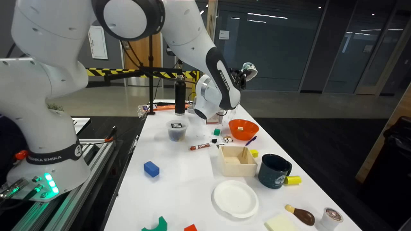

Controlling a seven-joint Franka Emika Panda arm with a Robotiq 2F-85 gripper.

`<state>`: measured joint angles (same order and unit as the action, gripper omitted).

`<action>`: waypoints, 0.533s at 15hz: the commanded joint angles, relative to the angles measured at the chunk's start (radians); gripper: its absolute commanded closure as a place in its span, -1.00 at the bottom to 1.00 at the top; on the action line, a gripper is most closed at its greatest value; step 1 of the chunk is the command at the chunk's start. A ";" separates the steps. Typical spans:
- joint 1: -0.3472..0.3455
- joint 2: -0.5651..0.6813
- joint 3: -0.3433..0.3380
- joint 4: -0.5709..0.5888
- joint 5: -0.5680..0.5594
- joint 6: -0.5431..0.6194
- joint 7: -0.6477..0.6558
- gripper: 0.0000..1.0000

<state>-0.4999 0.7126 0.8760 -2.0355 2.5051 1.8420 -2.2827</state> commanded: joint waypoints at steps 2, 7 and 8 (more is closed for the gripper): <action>-0.055 0.053 0.067 0.018 0.021 0.075 -0.083 0.98; -0.095 0.072 0.108 0.027 0.020 0.226 -0.158 0.98; -0.105 0.078 0.117 0.031 0.020 0.254 -0.175 0.98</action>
<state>-0.5721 0.7556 0.9469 -2.0274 2.5051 2.0221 -2.3913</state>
